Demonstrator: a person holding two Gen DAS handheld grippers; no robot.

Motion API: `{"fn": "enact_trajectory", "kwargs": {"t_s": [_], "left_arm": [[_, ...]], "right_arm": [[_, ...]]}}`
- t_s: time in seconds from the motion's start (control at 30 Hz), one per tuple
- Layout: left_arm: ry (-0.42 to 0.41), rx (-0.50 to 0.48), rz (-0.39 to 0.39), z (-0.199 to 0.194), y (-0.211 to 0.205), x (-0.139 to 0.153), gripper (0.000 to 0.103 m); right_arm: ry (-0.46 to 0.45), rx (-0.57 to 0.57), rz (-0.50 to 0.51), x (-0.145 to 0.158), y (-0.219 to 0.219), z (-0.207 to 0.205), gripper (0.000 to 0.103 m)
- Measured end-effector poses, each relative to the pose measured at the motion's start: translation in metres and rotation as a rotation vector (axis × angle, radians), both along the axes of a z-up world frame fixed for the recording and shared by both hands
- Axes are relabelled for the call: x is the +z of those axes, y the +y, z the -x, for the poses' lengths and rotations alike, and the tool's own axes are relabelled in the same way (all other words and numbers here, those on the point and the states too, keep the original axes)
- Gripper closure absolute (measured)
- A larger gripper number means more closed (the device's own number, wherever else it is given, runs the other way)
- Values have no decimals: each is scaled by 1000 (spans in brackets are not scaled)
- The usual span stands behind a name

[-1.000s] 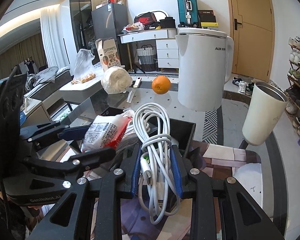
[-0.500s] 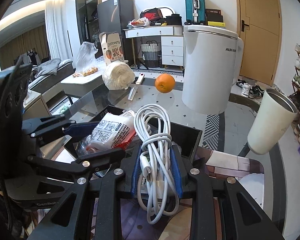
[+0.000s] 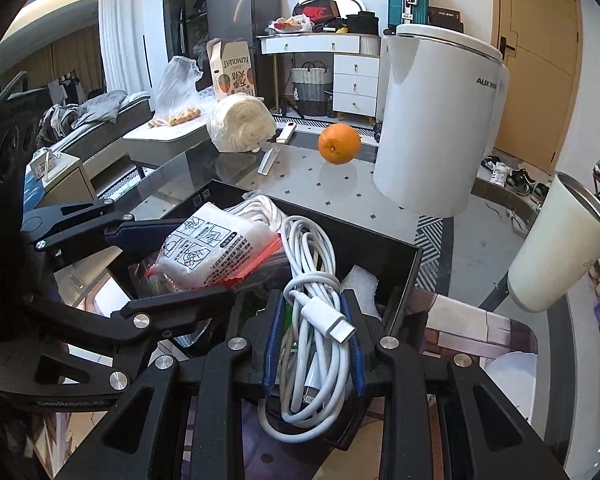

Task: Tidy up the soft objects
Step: 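Carry the cable bundle and red-edged sachet over the black box with both tools, then lower and release the cable bundle and sachet into the black box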

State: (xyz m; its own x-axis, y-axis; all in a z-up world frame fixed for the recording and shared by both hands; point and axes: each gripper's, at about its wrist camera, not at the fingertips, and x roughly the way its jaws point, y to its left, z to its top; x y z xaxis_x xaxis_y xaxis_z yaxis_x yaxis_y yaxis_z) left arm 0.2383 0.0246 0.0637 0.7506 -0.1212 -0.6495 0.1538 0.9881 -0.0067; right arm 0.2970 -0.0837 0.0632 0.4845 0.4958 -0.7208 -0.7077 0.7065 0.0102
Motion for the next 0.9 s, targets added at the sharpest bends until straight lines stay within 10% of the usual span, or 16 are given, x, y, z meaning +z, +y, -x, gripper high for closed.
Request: {"fn": "enact_trajectory", "kwargs": {"t_s": [0.57,0.9], "left_arm": [[-3,3,15,3,0,3,21],[-46,44,47,22,11,9,0]], "right_arm": [[-72,-4,-18,23,-28,20,52],[-88,-9,-57,30,-44,37,18]]}}
